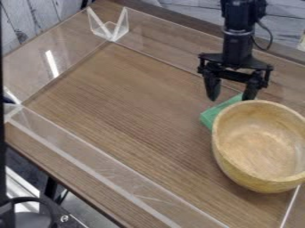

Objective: Put the green block in the brown bowl

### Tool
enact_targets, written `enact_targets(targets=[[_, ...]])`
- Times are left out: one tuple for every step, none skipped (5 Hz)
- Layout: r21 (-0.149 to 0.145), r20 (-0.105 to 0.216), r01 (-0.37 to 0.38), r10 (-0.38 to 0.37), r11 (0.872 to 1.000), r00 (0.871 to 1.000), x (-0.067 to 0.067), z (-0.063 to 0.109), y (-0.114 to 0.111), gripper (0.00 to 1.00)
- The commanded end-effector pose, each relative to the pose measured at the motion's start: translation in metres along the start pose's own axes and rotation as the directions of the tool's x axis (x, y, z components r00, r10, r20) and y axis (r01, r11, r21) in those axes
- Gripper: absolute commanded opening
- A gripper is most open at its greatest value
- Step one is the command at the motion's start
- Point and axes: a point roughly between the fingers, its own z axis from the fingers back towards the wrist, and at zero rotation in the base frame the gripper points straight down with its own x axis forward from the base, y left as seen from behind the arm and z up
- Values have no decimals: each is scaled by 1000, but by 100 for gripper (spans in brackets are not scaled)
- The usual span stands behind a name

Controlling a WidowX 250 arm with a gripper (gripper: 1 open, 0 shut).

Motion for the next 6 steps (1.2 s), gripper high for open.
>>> enact_targets(targets=[[-5, 67, 37, -37, 999, 997, 5, 17, -7, 100], [1, 34, 43, -43, 999, 999, 5, 2, -4, 100], [6, 17, 26, -26, 1000, 1000, 8, -6, 0, 100], [15, 0, 8, -8, 1000, 1000, 10, -11, 3, 100], [25, -34, -1, 2, 1000, 999, 8, -15, 4, 0], [31, -63, -6, 8, 1000, 998, 5, -18, 5, 0]])
